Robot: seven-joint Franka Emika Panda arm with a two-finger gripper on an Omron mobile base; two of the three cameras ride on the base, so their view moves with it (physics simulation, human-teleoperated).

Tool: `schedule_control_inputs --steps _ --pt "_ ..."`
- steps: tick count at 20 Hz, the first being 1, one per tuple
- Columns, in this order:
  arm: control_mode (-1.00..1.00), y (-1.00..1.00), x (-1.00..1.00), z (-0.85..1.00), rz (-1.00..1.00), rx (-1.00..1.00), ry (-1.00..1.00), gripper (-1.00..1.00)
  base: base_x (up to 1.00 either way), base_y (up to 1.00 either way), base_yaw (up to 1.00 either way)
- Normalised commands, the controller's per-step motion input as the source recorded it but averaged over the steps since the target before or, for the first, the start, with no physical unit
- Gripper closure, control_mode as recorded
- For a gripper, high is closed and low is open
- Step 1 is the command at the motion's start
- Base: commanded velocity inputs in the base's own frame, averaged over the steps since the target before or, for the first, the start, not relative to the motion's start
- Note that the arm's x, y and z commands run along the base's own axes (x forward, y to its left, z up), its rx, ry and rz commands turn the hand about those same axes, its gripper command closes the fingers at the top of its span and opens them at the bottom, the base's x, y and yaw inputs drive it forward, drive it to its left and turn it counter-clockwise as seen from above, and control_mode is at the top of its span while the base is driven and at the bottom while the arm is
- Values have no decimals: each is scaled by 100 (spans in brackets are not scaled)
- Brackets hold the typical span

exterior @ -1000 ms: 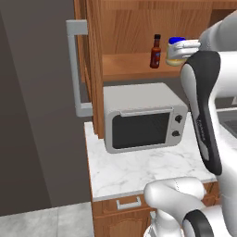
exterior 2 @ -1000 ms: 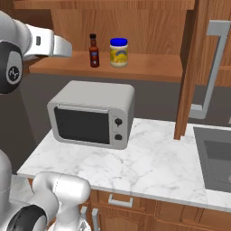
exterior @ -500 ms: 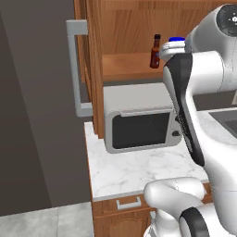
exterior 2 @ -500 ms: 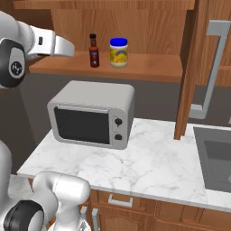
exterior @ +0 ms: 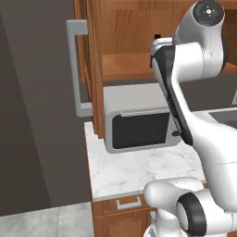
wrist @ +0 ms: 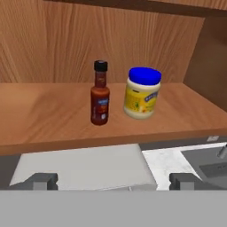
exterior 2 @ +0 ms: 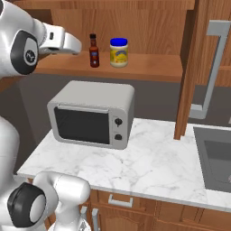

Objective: Move the condiment bottle and mayonnaise from the cabinet to the dining counter.

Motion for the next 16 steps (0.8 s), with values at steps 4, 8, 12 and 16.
schedule_control_inputs --steps 4,8,12,16 --pt "-100 0 50 -17 0 0 -3 -100 0 0 0" --pt "-100 -4 33 -35 0 0 -16 -100 0 0 0" --pt "-100 -7 28 -23 0 0 -13 -100 0 0 0" --pt "-100 -2 35 -2 0 0 -6 -100 0 0 0"
